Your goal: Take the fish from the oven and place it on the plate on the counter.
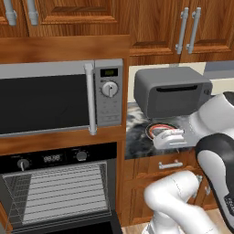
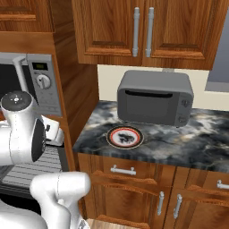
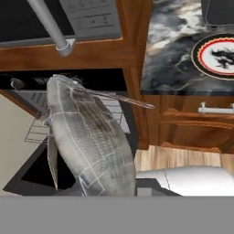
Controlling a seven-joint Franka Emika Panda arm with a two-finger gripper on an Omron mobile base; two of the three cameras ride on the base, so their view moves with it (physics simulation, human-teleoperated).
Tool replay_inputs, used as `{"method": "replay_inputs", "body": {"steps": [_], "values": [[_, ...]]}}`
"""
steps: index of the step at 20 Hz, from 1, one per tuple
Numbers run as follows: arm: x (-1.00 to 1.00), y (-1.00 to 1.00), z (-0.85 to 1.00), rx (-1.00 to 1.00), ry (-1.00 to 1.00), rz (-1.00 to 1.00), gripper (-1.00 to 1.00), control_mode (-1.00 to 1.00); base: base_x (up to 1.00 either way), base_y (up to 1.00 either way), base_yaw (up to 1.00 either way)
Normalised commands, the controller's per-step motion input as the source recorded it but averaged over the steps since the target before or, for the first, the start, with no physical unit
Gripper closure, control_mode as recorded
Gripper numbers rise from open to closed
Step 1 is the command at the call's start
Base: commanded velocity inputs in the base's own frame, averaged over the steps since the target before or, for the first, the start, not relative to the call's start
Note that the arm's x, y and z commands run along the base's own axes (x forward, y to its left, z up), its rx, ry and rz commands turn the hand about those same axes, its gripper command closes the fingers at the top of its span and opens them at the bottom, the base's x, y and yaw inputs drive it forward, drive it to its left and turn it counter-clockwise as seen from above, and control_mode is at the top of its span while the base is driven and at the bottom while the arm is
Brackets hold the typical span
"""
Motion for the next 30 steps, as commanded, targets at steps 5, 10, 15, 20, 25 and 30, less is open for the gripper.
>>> {"method": "replay_inputs", "body": {"steps": [5, 10, 15, 20, 25, 30], "values": [[0.08, -0.76, 0.00, -0.14, 0.00, -0.05, 1.00, -1.00, 0.00, 0.00, 0.00], [0.41, -0.56, 0.00, -0.18, 0.02, -0.07, 1.00, -1.00, 0.00, 0.00, 0.00], [0.64, -0.39, -0.10, -0.20, 0.08, -0.06, 1.00, -1.00, 0.00, 0.00, 0.00], [0.59, -0.10, -0.77, -0.14, 0.09, -0.02, 1.00, -1.00, 0.00, 0.00, 0.00], [0.96, -0.01, -0.84, -0.02, 0.09, 0.00, 1.00, -1.00, 0.00, 0.00, 0.00], [1.00, -0.32, -0.58, 0.00, 0.15, 0.02, 1.00, -1.00, 0.00, 0.00, 0.00]]}}
